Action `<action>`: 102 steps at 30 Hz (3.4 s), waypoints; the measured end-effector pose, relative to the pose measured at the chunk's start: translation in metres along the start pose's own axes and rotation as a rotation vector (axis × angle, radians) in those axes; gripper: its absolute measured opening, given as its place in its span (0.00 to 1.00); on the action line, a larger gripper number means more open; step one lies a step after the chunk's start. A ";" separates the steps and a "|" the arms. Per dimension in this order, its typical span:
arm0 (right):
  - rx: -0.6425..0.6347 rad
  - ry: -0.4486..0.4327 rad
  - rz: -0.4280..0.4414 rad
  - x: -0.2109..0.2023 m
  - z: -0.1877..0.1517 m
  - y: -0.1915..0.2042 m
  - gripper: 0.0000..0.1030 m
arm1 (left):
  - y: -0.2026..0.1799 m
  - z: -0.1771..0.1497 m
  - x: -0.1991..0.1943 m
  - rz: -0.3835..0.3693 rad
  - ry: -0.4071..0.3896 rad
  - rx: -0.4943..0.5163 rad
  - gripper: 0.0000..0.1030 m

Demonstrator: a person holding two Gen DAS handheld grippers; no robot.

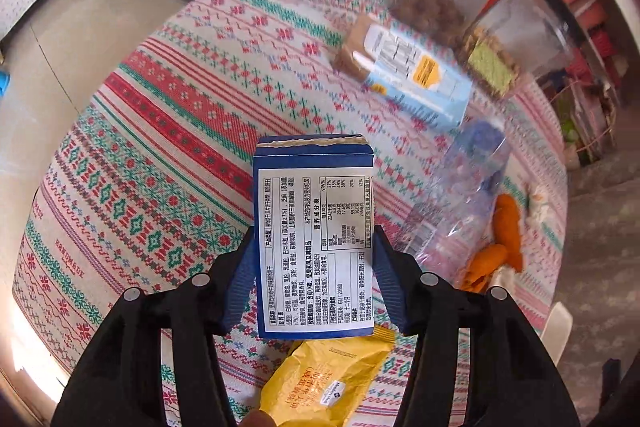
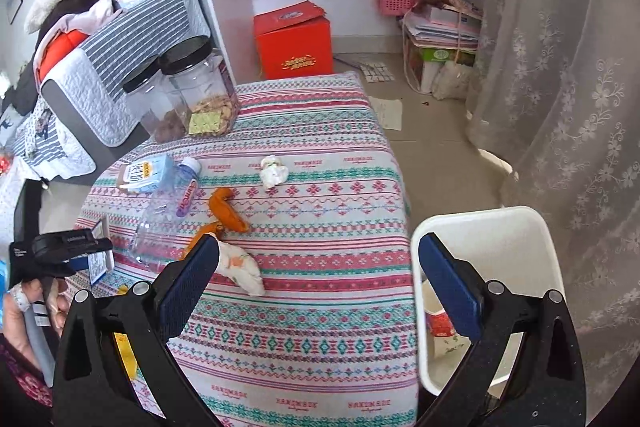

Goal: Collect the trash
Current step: 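Grasp the small blue-white card box with the left tool while the right tool grasps the plastic bottle, then drop the plastic bottle into the bin with the right tool while the left tool drops the card box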

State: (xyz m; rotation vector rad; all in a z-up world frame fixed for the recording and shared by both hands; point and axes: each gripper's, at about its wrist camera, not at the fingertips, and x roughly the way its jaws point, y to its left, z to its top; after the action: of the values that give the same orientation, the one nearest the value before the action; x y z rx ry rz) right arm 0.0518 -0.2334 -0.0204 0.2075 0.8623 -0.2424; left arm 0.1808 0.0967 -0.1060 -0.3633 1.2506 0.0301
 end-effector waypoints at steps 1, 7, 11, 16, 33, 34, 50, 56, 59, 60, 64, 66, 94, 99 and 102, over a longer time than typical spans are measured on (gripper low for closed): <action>-0.010 0.006 0.005 0.007 0.001 0.009 0.93 | 0.004 0.001 -0.014 -0.025 -0.035 -0.019 0.53; 0.083 0.198 0.193 0.077 0.020 0.079 0.93 | 0.022 0.013 -0.067 -0.095 -0.176 -0.055 0.53; 0.185 0.342 0.245 0.139 0.039 0.125 0.93 | 0.045 0.022 -0.080 -0.081 -0.216 -0.098 0.53; 0.211 0.402 0.183 0.182 0.050 0.162 0.92 | 0.059 0.030 -0.093 -0.101 -0.255 -0.120 0.53; 0.155 0.449 0.074 0.214 0.034 0.197 0.57 | 0.071 0.030 -0.103 -0.174 -0.249 -0.132 0.53; 0.155 0.435 0.078 0.210 0.034 0.198 0.56 | 0.071 0.031 -0.103 -0.172 -0.249 -0.131 0.53; 0.141 0.248 0.073 0.124 0.062 0.146 0.56 | 0.059 0.026 -0.103 -0.160 -0.264 -0.099 0.53; 0.161 0.174 0.042 0.098 0.079 0.114 0.57 | 0.052 0.022 -0.104 -0.154 -0.267 -0.084 0.53; 0.178 0.141 0.022 0.083 0.084 0.092 0.57 | 0.048 0.020 -0.103 -0.149 -0.264 -0.074 0.53; 0.182 0.128 0.014 0.079 0.084 0.087 0.57 | 0.047 0.020 -0.103 -0.147 -0.263 -0.071 0.53; 0.203 0.071 -0.034 0.058 0.084 0.053 0.57 | 0.040 0.017 -0.101 -0.138 -0.265 -0.052 0.53; 0.222 0.040 -0.059 0.047 0.082 0.033 0.57 | 0.034 0.015 -0.100 -0.132 -0.263 -0.037 0.53; 0.231 -0.436 -0.534 -0.114 -0.019 -0.163 0.93 | -0.109 -0.069 -0.103 -0.200 -0.337 0.331 0.53; 0.335 -0.407 -0.457 -0.133 -0.029 -0.192 0.93 | -0.178 -0.100 -0.105 -0.325 -0.267 0.429 0.53; 0.376 -0.398 -0.432 -0.143 -0.039 -0.205 0.93 | -0.224 -0.115 -0.104 -0.395 -0.211 0.490 0.53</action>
State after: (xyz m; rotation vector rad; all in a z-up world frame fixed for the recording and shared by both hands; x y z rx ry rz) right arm -0.1259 -0.3993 0.0477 0.3094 0.4500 -0.8250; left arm 0.0907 -0.1290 0.0170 -0.1676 0.9216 -0.5537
